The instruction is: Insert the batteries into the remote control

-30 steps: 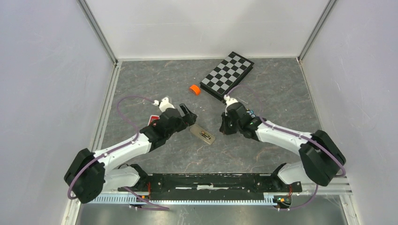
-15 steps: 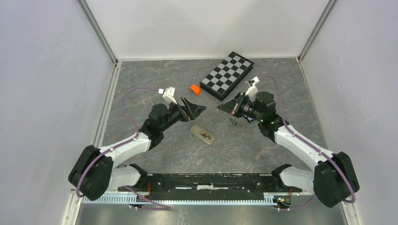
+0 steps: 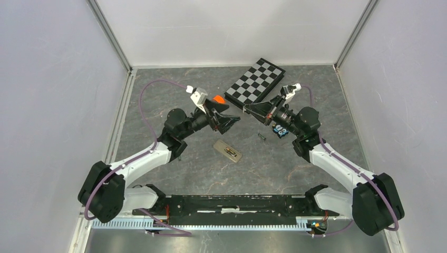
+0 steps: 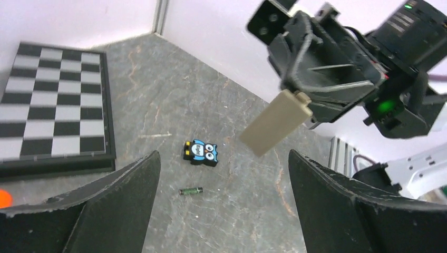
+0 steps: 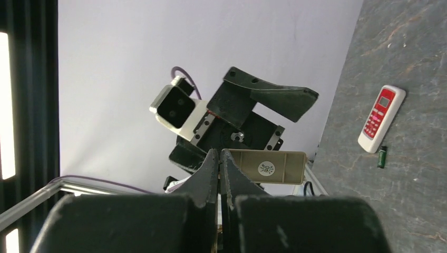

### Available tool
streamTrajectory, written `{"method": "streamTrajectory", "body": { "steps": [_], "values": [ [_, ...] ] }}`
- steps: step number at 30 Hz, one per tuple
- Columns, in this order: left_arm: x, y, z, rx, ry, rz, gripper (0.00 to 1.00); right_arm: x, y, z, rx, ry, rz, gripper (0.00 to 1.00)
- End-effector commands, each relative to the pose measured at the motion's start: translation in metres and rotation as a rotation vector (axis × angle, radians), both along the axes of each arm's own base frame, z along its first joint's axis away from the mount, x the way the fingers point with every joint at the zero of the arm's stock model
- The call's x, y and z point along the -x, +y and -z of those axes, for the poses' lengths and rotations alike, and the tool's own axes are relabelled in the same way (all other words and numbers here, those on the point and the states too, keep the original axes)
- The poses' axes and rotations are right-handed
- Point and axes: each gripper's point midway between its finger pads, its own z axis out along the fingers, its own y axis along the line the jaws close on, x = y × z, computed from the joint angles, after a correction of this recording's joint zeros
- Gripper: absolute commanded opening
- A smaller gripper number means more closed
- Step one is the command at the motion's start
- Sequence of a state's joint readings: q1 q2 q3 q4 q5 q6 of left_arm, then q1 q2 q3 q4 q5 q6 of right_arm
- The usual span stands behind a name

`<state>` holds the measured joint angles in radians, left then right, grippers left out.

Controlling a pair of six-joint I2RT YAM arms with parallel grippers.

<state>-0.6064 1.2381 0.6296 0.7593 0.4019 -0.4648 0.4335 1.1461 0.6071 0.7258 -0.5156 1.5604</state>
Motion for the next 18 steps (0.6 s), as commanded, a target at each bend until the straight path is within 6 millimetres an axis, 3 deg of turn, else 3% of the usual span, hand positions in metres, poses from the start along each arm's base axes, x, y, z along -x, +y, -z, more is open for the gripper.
{"method": "streamTrajectory", "body": {
  "steps": [1, 7, 18],
  "values": [
    [0.018, -0.016, -0.013, -0.162, -0.254, 0.171, 0.96, 0.005, -0.001, -0.018, -0.040, 0.000, -0.024, 0.00],
    [0.022, -0.025, -0.008, -0.223, -0.438, 0.255, 0.95, 0.006, 0.001, -0.020, -0.021, -0.001, -0.039, 0.00],
    [0.028, -0.049, -0.013, -0.183, -0.447, 0.437, 0.86, 0.017, 0.006, -0.024, 0.005, -0.022, -0.104, 0.00]
  ]
}}
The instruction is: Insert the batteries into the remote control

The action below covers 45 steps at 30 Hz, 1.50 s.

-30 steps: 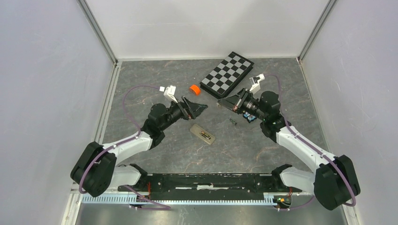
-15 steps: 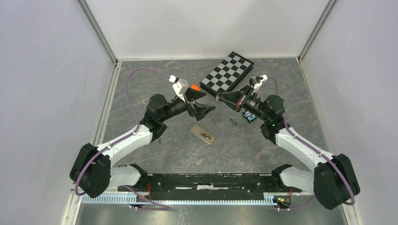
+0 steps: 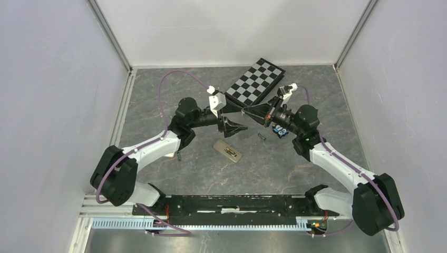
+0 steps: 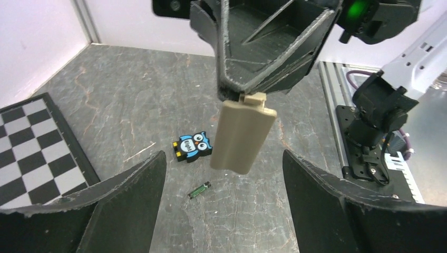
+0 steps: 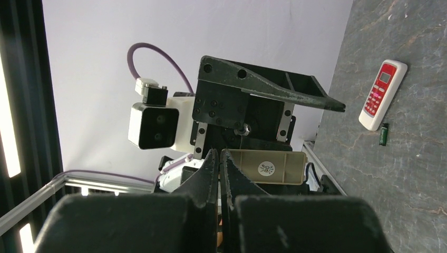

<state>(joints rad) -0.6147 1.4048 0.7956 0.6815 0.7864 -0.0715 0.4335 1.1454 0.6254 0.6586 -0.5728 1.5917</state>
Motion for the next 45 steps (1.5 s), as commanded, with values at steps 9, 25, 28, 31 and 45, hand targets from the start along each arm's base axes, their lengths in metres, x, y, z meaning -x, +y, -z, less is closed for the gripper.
{"method": "streamTrajectory", "body": {
  "steps": [9, 25, 28, 31, 45],
  "values": [
    [0.024, -0.012, -0.022, 0.029, -0.069, 0.207, 0.58, 0.012, 0.003, -0.025, -0.015, -0.086, -0.062, 0.00],
    [0.011, -0.010, -0.010, -0.005, -0.076, 0.134, 0.30, 0.004, 0.002, 0.001, 0.061, -0.063, -0.027, 0.00],
    [0.011, -0.009, -0.005, -0.023, -0.062, 0.129, 0.28, 0.000, 0.002, 0.010, 0.095, -0.064, -0.013, 0.00],
    [0.012, -0.008, -0.004, -0.026, -0.057, 0.129, 0.27, -0.004, 0.001, 0.016, 0.120, -0.061, 0.005, 0.00],
    [0.003, -0.015, -0.008, 0.020, -0.042, 0.097, 0.60, -0.008, -0.003, 0.028, 0.143, -0.032, 0.049, 0.00]
  ]
}}
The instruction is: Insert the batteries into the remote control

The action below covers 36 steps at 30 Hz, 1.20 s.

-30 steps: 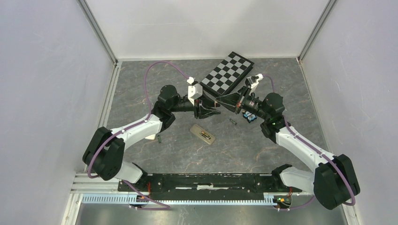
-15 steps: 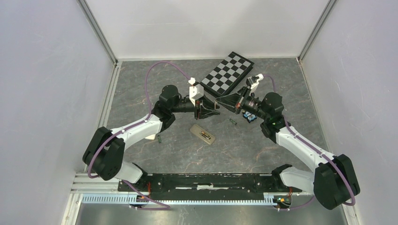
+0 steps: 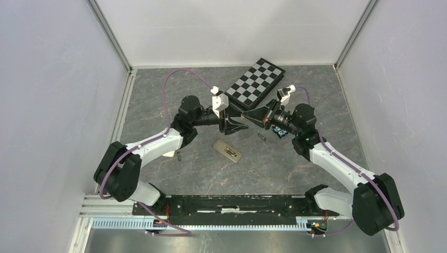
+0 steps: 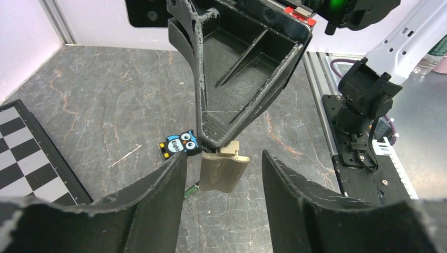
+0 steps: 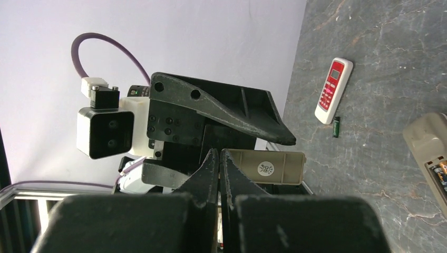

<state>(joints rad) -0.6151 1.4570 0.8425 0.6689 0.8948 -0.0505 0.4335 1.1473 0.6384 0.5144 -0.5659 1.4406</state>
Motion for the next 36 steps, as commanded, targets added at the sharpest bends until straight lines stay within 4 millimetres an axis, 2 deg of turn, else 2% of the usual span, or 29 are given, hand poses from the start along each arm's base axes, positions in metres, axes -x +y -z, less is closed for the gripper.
{"method": "streamTrajectory", "body": {
  "steps": [1, 4, 9, 12, 16, 19, 24, 25, 31, 33, 36],
  "values": [
    [-0.005, -0.006, -0.011, 0.037, -0.027, -0.009, 0.57, -0.004, -0.003, -0.001, 0.006, -0.027, 0.031, 0.00],
    [-0.007, -0.006, -0.004, 0.018, -0.020, -0.017, 0.53, -0.004, -0.003, -0.003, -0.002, -0.032, 0.032, 0.00],
    [-0.008, -0.005, 0.003, -0.005, -0.016, -0.030, 0.59, -0.004, -0.003, -0.006, -0.022, -0.034, 0.030, 0.00],
    [-0.010, -0.005, 0.004, -0.006, -0.023, -0.038, 0.58, -0.003, -0.003, -0.008, -0.031, -0.036, 0.029, 0.00],
    [-0.013, -0.005, 0.007, -0.014, -0.029, -0.047, 0.50, -0.002, -0.006, -0.013, -0.056, -0.040, 0.043, 0.00],
    [-0.012, -0.005, 0.008, -0.022, -0.059, -0.045, 0.48, -0.001, -0.006, -0.014, -0.069, -0.034, 0.044, 0.00],
    [-0.012, -0.003, 0.007, -0.034, -0.107, -0.050, 0.31, -0.003, -0.006, -0.009, -0.052, -0.032, 0.047, 0.00],
    [-0.012, -0.002, 0.005, -0.037, -0.119, -0.050, 0.29, -0.005, -0.007, -0.007, -0.034, -0.041, 0.061, 0.03],
    [-0.016, 0.001, 0.010, -0.103, -0.159, -0.062, 0.24, -0.025, -0.015, 0.014, 0.172, -0.099, 0.146, 0.50],
    [-0.020, 0.004, 0.014, -0.138, -0.178, -0.080, 0.24, -0.031, -0.020, 0.020, 0.257, -0.122, 0.172, 0.58],
    [-0.026, 0.010, 0.024, -0.224, -0.209, -0.109, 0.24, -0.040, -0.030, 0.024, 0.379, -0.165, 0.219, 0.57]
  ]
}}
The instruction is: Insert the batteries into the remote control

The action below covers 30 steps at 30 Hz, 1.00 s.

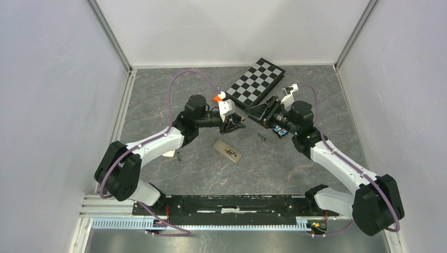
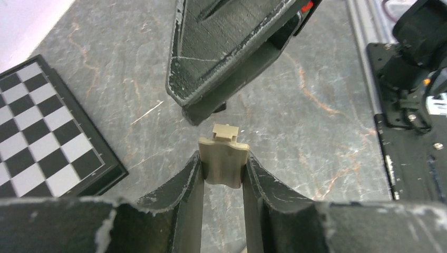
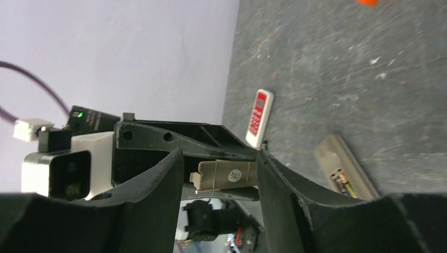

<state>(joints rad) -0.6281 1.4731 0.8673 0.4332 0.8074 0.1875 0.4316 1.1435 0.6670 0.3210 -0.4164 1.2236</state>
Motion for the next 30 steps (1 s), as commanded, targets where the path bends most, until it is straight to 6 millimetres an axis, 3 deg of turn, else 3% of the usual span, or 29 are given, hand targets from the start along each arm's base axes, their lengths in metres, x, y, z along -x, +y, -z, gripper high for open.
{"method": "streamTrajectory", "body": {
  "steps": [1, 6, 12, 21, 25, 30],
  "values": [
    [-0.014, 0.009, -0.012, -0.111, -0.168, -0.045, 0.24, -0.019, -0.017, -0.013, 0.212, -0.152, 0.077, 0.57],
    [-0.026, 0.022, 0.002, -0.270, -0.226, -0.072, 0.25, -0.026, -0.020, -0.012, 0.345, -0.191, 0.055, 0.52],
    [-0.037, 0.027, 0.003, -0.354, -0.266, -0.082, 0.25, -0.020, -0.001, -0.015, 0.364, -0.227, -0.022, 0.51],
    [-0.038, 0.023, 0.007, -0.377, -0.271, -0.054, 0.26, -0.016, 0.018, -0.002, 0.370, -0.221, -0.070, 0.56],
    [-0.041, 0.024, 0.013, -0.405, -0.267, -0.053, 0.26, -0.017, 0.023, -0.002, 0.361, -0.222, -0.075, 0.57],
    [-0.044, 0.024, 0.014, -0.423, -0.272, -0.053, 0.27, -0.020, 0.029, 0.012, 0.396, -0.177, -0.095, 0.53]
  ]
}}
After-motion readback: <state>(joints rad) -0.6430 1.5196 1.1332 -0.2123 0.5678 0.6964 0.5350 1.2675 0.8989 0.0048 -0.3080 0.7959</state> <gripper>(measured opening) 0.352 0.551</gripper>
